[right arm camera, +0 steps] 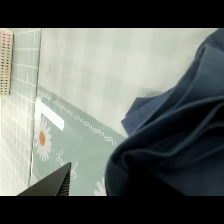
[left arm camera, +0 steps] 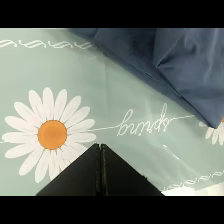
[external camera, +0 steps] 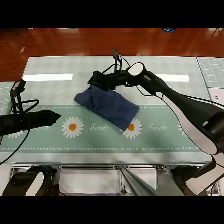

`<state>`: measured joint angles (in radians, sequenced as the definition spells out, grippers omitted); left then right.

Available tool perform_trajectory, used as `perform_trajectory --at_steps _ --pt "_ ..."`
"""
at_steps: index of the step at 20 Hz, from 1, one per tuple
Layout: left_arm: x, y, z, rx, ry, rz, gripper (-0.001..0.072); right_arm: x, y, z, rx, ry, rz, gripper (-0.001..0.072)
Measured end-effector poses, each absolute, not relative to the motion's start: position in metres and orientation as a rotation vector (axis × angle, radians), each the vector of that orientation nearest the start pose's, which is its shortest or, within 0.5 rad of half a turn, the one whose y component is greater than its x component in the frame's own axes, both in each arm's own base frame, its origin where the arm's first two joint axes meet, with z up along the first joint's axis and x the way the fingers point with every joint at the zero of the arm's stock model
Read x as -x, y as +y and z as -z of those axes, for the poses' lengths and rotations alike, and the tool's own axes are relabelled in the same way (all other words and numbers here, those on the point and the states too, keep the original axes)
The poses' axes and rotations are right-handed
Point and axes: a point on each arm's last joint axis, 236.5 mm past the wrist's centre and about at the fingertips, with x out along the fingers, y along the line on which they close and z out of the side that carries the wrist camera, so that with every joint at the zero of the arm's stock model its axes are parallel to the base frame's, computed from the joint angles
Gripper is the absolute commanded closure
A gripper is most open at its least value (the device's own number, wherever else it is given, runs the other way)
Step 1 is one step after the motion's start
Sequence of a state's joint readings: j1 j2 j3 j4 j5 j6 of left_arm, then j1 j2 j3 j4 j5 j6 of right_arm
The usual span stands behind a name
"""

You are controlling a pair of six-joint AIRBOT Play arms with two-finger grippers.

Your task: Fold the shirts.

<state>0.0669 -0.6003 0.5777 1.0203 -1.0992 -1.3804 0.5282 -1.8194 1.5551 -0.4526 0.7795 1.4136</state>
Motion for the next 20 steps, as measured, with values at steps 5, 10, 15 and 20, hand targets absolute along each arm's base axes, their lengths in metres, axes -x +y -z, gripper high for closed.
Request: perform_trajectory --at_steps 5,10,15,20 --pt "-0.273 -0.081 -0.048 0.376 0.958 0.287 0.0686 -0.425 0.376 -0.060 -0.706 1.212 -0.855 0.0305" --pt "-0.285 -0.076 -0.063 0.421 0.899 0.269 0.0686 -0.400 0.278 -0.102 -0.411 1.236 -0.718 0.0305" --pt "-0.281 -0.081 -0.064 0.454 0.918 0.286 0.0686 -0.381 0.165 -0.140 -0.251 1.072 -0.372 0.0305" --pt "-0.277 -0.084 -0.063 0.462 0.938 0.297 0.0686 -0.318 0.088 -0.058 -0.441 1.068 -0.038 0.0305"
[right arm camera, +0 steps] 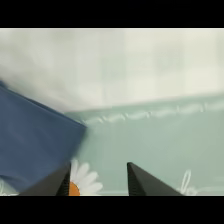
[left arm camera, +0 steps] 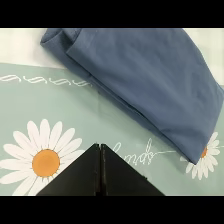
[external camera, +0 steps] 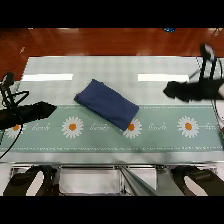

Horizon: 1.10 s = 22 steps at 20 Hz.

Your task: Fold the shirts.

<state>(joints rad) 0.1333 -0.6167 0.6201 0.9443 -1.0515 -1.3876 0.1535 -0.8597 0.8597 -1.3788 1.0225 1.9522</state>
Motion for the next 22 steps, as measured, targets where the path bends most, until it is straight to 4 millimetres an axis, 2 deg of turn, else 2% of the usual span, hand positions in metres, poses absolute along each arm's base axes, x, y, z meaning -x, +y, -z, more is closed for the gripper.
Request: perform_trajectory --at_steps 3,5,7,11,17,18,19,20,22 --pt "-0.276 -0.085 -0.063 0.465 0.941 0.299 0.0686 -0.284 0.101 0.015 -0.681 1.122 0.009 0.0305" --pt "-0.276 -0.085 -0.063 0.465 0.942 0.300 0.0686 -0.276 0.117 0.042 -0.811 1.143 -0.005 0.0305" --pt "-0.275 -0.085 -0.062 0.465 0.944 0.300 0.0686 -0.273 0.132 0.061 -0.900 1.177 -0.028 0.0305" --pt "-0.275 -0.085 -0.061 0.466 0.947 0.300 0.0686 -0.283 0.162 0.080 -1.002 1.253 -0.106 0.0305" --pt "-0.275 -0.085 -0.061 0.470 0.948 0.298 0.0686 -0.301 0.222 0.095 -1.004 1.382 -0.240 0.0306" --pt "-0.275 -0.086 -0.061 0.470 0.948 0.299 0.0686 -0.304 0.231 0.096 -1.000 1.396 -0.260 0.0372" --pt "-0.275 -0.086 -0.061 0.470 0.948 0.299 0.0686 -0.309 0.240 0.098 -0.984 1.401 -0.279 0.0551" --pt "-0.275 -0.085 -0.061 0.470 0.949 0.299 0.0686 -0.314 0.247 0.099 -0.965 1.403 -0.297 0.0688" --pt "-0.275 -0.086 -0.061 0.470 0.948 0.299 0.0686 -0.329 0.265 0.088 -0.923 1.372 -0.370 0.0689"
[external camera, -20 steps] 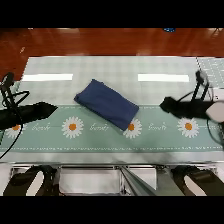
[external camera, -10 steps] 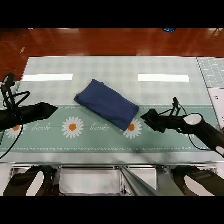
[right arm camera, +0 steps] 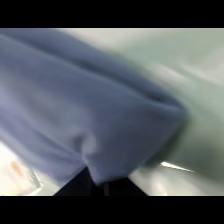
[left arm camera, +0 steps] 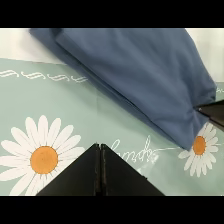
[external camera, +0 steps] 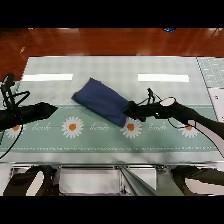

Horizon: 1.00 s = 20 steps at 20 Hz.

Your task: Fold the shirts.

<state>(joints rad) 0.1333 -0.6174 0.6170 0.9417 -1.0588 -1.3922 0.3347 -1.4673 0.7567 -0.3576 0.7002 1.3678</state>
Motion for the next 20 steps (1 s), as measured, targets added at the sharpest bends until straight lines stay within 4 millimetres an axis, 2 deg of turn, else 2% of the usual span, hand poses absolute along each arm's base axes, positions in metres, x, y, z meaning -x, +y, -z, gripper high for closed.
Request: perform_trajectory --at_steps 2,5,7,9,12,15,18,20 --pt "-0.275 -0.086 -0.061 0.470 0.948 0.299 0.0686 -0.344 0.283 0.067 -0.866 1.330 -0.468 0.0689" --pt "-0.275 -0.086 -0.060 0.471 0.952 0.298 0.0686 -0.377 0.297 0.019 -0.750 1.246 -0.582 0.0689" --pt "-0.275 -0.085 -0.059 0.472 0.954 0.298 0.0685 -0.402 0.296 -0.022 -0.669 1.184 -0.621 0.0689" --pt "-0.275 -0.085 -0.059 0.472 0.956 0.298 0.0686 -0.431 0.282 -0.069 -0.601 1.105 -0.622 0.0689" --pt "-0.275 -0.085 -0.059 0.472 0.956 0.297 0.0686 -0.460 0.245 -0.133 -0.527 1.016 -0.581 0.0689" --pt "-0.275 -0.085 -0.059 0.472 0.957 0.297 0.0686 -0.472 0.195 -0.180 -0.501 0.963 -0.509 0.0689" --pt "-0.275 -0.085 -0.059 0.472 0.957 0.297 0.0686 -0.471 0.130 -0.216 -0.523 0.916 -0.400 0.0689" --pt "-0.275 -0.085 -0.059 0.472 0.957 0.298 0.0686 -0.463 0.083 -0.237 -0.556 0.882 -0.315 0.0689"
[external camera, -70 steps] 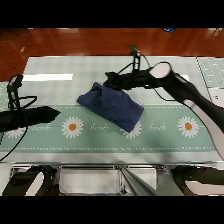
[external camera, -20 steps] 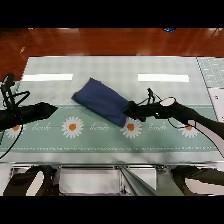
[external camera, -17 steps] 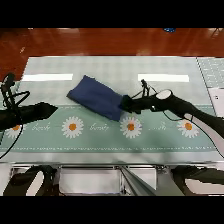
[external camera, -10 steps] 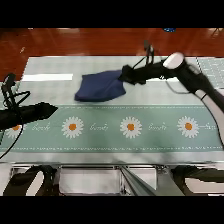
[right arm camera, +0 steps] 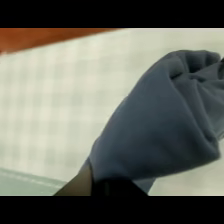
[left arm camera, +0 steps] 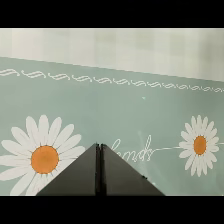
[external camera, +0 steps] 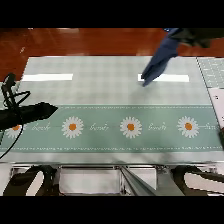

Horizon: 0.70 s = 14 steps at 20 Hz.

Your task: Fold the shirts.

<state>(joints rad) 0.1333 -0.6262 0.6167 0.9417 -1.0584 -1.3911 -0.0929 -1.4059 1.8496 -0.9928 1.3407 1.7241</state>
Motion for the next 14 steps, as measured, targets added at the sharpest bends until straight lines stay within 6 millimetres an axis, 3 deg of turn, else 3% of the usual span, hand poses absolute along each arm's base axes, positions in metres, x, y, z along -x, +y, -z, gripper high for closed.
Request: perform_trajectory --at_steps 3,6,10,14 --pt "-0.276 -0.085 -0.059 0.465 0.953 0.300 0.0685 -0.436 0.017 -0.261 -0.599 0.845 -0.181 0.0689" --pt "-0.277 -0.085 -0.059 0.461 0.947 0.300 0.0685 -0.397 -0.041 -0.272 -0.630 0.845 -0.019 0.0689" --pt "-0.283 -0.081 -0.063 0.452 0.914 0.290 0.0685 -0.326 -0.094 -0.258 -0.688 0.927 0.215 0.0689" --pt "-0.291 -0.080 -0.067 0.425 0.872 0.293 0.0685 -0.252 -0.127 -0.232 -0.793 0.984 0.445 0.0689"
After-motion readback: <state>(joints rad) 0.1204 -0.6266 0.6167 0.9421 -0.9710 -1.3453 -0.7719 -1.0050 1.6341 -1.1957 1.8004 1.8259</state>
